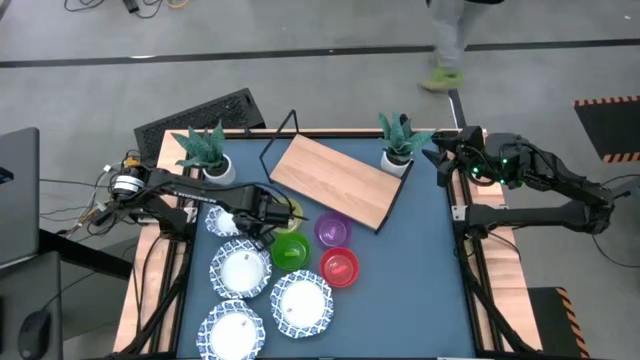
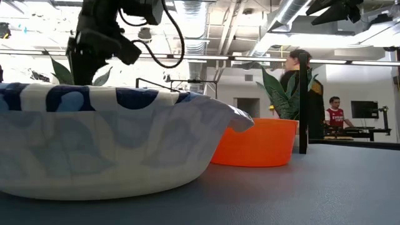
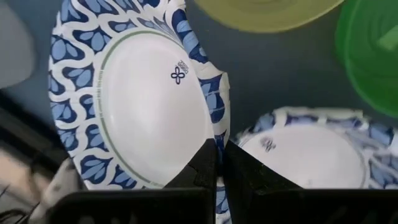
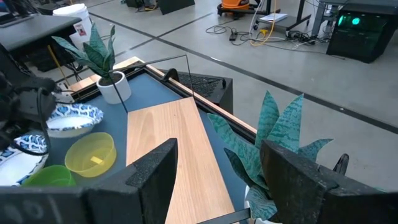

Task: Place and stack bowls onto a shelf
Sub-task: Put the blue pattern plate on the shelf

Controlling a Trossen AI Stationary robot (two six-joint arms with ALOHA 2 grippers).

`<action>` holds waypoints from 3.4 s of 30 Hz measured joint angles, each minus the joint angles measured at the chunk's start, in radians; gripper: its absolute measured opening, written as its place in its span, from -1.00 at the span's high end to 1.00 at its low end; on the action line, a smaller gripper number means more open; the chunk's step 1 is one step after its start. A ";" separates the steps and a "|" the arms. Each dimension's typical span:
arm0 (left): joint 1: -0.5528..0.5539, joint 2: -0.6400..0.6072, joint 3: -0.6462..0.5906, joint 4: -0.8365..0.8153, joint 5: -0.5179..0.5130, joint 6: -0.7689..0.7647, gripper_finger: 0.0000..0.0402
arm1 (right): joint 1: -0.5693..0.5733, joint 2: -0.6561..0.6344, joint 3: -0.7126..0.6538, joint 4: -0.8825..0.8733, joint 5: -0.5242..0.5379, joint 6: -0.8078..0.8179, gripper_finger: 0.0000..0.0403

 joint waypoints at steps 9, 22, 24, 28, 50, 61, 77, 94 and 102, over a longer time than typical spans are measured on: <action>-0.002 0.000 0.186 -0.114 0.059 -0.003 1.00 | 0.000 0.000 0.000 -0.011 0.000 0.000 -0.27; -0.019 0.000 0.618 -0.016 -0.025 0.229 1.00 | 0.000 0.000 0.000 -0.029 0.000 0.000 -0.27; -0.011 -0.002 0.645 0.056 -0.118 0.287 1.00 | 0.000 0.000 0.000 -0.029 0.000 0.000 -0.27; -0.004 0.002 0.648 0.198 -0.333 0.487 1.00 | 0.000 0.000 0.000 -0.029 0.000 0.000 -0.27; 0.162 0.359 0.646 0.186 -0.465 0.932 1.00 | 0.000 0.000 0.000 -0.030 0.000 0.017 -0.27; 0.148 0.357 0.646 0.401 -0.333 1.119 1.00 | 0.000 0.000 0.000 -0.030 0.000 0.018 -0.27; 0.098 0.463 0.646 0.580 -0.288 1.386 1.00 | 0.000 0.000 0.000 -0.030 0.000 0.018 -0.27; 0.097 0.504 0.646 0.639 -0.201 1.426 1.00 | 0.000 0.000 0.000 -0.030 0.000 0.018 -0.27; 0.094 0.579 0.647 0.650 -0.271 1.444 1.00 | -0.001 0.000 0.000 -0.030 0.001 0.025 -0.27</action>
